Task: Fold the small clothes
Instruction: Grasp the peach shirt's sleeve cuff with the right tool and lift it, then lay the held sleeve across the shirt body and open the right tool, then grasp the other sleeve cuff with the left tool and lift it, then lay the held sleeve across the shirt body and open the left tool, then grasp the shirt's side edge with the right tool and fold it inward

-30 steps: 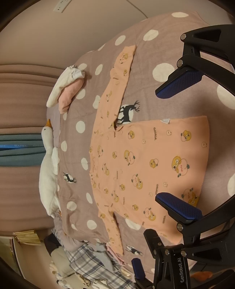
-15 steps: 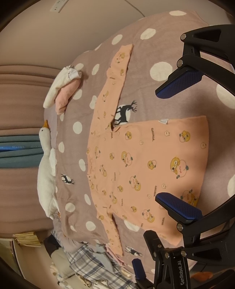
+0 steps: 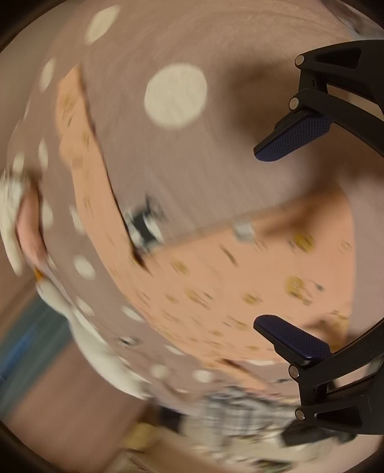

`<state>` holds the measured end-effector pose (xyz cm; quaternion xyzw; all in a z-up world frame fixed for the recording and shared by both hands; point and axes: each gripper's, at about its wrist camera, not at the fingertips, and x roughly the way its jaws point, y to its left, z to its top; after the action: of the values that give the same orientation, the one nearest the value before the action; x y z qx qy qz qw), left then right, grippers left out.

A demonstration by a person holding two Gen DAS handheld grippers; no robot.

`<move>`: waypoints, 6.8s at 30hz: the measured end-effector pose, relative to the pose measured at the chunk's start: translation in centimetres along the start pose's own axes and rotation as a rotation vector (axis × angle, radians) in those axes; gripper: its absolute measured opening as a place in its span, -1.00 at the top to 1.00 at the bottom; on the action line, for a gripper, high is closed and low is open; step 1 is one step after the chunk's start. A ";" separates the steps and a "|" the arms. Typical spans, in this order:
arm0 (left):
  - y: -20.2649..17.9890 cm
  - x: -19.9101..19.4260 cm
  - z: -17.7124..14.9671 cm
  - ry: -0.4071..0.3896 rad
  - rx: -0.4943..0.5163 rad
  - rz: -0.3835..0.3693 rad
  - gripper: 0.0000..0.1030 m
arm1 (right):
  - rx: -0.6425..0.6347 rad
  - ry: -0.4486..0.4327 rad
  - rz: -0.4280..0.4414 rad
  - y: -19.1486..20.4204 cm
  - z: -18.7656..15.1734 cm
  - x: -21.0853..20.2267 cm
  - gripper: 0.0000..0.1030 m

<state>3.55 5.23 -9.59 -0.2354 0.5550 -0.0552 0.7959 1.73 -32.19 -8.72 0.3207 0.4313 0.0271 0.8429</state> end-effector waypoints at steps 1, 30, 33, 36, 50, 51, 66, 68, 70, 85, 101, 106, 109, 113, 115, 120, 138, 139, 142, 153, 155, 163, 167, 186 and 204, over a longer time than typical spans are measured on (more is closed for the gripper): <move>0.0 0.0 0.2 -0.004 -0.005 -0.009 -0.99 | 0.023 -0.015 -0.006 -0.9 0.6 -0.1 -1.00; -2.6 3.1 5.9 -0.023 0.027 -0.024 -0.99 | 0.551 -0.348 0.086 -15.8 17.9 3.6 0.05; -2.5 2.9 6.0 -0.027 0.025 -0.024 -0.99 | 0.550 -0.336 0.030 -16.0 18.2 3.6 0.63; -2.2 2.3 6.0 -0.044 0.030 -0.022 -0.99 | 0.503 -0.334 0.009 -14.9 18.5 3.0 0.78; 2.0 -2.0 5.2 -0.141 -0.001 -0.026 -0.99 | -0.114 -0.306 -0.027 9.4 22.4 0.0 0.79; 2.3 -2.3 5.2 -0.145 -0.008 -0.027 -0.99 | -0.161 -0.299 -0.021 11.6 22.2 0.3 0.79; 8.6 -4.3 5.6 -0.188 -0.119 0.023 -0.99 | -0.886 -0.085 -0.162 33.7 5.4 17.7 0.79; 9.0 -4.5 5.6 -0.192 -0.127 0.029 -0.99 | -0.978 -0.076 -0.240 34.4 2.7 20.4 0.79; 9.5 -4.7 5.6 -0.198 -0.134 0.036 -0.99 | -1.048 -0.017 -0.278 34.3 0.6 22.8 0.78; 10.5 -4.6 6.1 -0.213 -0.155 0.012 -0.99 | -0.747 0.087 0.168 29.7 6.7 16.7 -0.33; 14.7 -5.6 6.2 -0.243 -0.248 0.008 -0.99 | -0.875 0.145 0.013 32.3 -1.7 26.6 0.56; 16.2 -5.8 6.7 -0.240 -0.292 -0.038 -0.99 | -0.922 0.166 0.091 32.7 -2.0 24.0 0.55; 17.2 -5.9 7.7 -0.242 -0.333 -0.119 -0.99 | -0.852 0.190 0.175 31.3 -1.3 21.3 0.55; 19.6 -6.7 9.7 -0.300 -0.423 -0.209 -0.99 | -0.776 0.239 0.258 28.3 -2.2 18.4 0.46; 21.5 -6.9 10.9 -0.331 -0.488 -0.247 -0.99 | -0.757 0.250 0.283 27.0 -3.0 17.1 0.32; 26.7 -7.4 13.3 -0.404 -0.639 -0.354 -0.99 | -0.710 0.234 0.342 24.8 -3.9 14.2 0.16; 35.0 -6.8 19.3 -0.557 -0.811 -0.359 -0.45 | -0.531 0.128 0.316 20.2 -2.3 11.2 -0.03; 35.1 -6.6 19.6 -0.547 -0.811 -0.337 -0.15 | -0.528 0.128 0.306 20.0 -2.3 11.2 -0.03; 35.3 -5.5 20.0 -0.493 -0.831 -0.255 0.77 | -0.527 0.128 0.283 19.7 -2.4 11.4 -0.03; 25.5 -11.1 23.2 -0.559 -0.500 -0.068 0.89 | -0.509 0.115 0.274 18.2 -2.3 10.6 -0.03; 21.9 -12.2 23.9 -0.574 -0.403 -0.048 0.89 | -0.490 0.108 0.277 17.5 -2.1 10.3 -0.03; 4.7 -11.5 24.7 -0.551 -0.027 -0.062 0.89 | -0.434 0.078 0.296 15.2 -1.5 8.8 -0.03; -2.8 -7.5 23.6 -0.495 0.112 -0.034 0.88 | -0.401 0.056 0.291 13.6 -1.0 8.0 -0.03; -5.7 3.0 15.8 -0.199 0.244 -0.046 -0.37 | -0.279 0.049 0.253 9.3 1.7 7.7 -0.05; 10.2 -4.5 7.6 -0.282 0.013 0.066 -0.39 | -0.163 0.236 0.207 16.3 8.7 20.3 -0.08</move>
<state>7.02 18.22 -8.08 -0.2172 0.4449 0.0011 0.8688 24.68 -17.23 -10.28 0.2886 0.4883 0.1861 0.8023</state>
